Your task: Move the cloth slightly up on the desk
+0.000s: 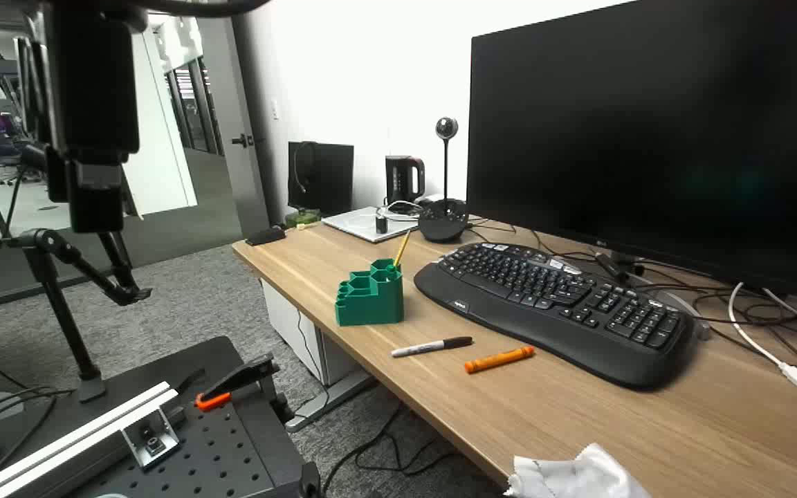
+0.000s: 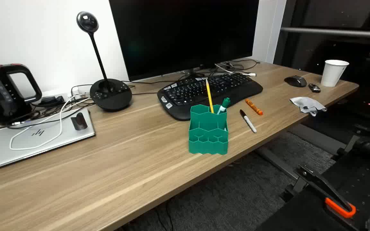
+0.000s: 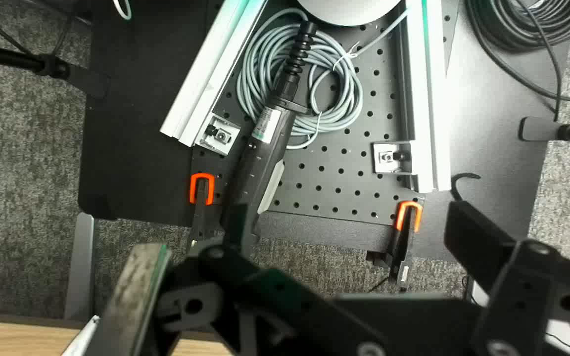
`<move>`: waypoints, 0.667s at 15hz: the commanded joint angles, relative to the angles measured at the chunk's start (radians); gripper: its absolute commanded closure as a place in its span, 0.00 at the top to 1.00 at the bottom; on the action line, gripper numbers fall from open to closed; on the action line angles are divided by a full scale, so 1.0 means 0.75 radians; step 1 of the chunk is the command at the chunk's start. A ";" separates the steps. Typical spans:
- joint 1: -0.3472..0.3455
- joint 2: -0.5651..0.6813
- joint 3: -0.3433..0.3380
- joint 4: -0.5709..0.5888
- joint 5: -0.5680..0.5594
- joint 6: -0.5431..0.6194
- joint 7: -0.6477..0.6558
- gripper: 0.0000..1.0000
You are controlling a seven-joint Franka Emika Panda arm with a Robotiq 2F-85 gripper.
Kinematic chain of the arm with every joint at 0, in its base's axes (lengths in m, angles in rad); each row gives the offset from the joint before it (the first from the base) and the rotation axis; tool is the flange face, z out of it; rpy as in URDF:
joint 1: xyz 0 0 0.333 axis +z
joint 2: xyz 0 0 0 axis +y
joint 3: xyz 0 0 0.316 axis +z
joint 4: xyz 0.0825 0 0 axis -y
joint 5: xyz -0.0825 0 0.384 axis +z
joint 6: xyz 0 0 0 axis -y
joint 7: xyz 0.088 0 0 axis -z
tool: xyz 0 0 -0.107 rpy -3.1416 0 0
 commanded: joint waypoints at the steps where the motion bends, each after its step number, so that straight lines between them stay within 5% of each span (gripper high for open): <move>1: 0.016 0.000 -0.014 0.002 -0.009 -0.002 0.011 1.00; 6: 0.003 0.087 -0.037 0.044 -0.009 0.077 0.008 1.00; 10: -0.027 0.349 -0.140 0.123 -0.087 0.480 -0.099 1.00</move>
